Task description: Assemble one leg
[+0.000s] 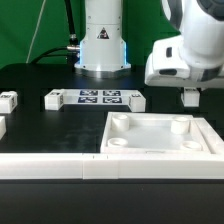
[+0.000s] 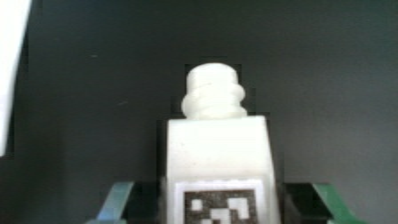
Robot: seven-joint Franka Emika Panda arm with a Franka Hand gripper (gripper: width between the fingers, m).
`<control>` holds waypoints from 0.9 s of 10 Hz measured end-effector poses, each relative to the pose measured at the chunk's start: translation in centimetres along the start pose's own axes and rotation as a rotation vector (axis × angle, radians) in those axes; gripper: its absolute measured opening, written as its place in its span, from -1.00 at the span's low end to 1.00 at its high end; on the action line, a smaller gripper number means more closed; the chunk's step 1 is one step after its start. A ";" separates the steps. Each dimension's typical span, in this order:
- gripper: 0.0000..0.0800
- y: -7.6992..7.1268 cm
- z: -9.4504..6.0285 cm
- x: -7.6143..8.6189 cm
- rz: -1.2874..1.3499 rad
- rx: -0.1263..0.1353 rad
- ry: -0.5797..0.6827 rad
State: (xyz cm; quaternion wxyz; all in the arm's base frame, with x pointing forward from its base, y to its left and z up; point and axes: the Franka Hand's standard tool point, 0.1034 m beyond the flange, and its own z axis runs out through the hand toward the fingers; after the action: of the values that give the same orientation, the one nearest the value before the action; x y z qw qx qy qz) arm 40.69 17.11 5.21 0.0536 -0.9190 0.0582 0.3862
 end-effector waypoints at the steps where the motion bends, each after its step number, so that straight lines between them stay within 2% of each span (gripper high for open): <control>1: -0.28 0.4 -0.9 -0.1 0.001 0.008 -0.006; 2: -0.28 0.8 -1.4 0.1 0.009 0.015 -0.011; 4: -0.28 0.7 -1.6 0.7 0.012 0.022 0.033; 5: -0.28 0.4 -1.9 1.4 0.011 0.031 0.095; 6: -0.28 0.2 -2.5 2.3 0.008 0.047 0.251; 7: -0.28 0.9 -2.4 2.2 -0.023 0.042 0.311; 8: -0.28 1.7 -3.6 3.2 -0.033 0.041 0.415; 9: -0.28 2.7 -4.8 3.3 -0.063 0.042 0.499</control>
Offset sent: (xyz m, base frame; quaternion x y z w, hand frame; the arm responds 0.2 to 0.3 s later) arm 0.0000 0.0000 0.0000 0.0000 0.0000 0.0000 1.0000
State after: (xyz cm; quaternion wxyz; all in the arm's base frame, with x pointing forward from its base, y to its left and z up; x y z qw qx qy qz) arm 45.97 13.55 5.99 0.0688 -0.9860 0.0490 0.1440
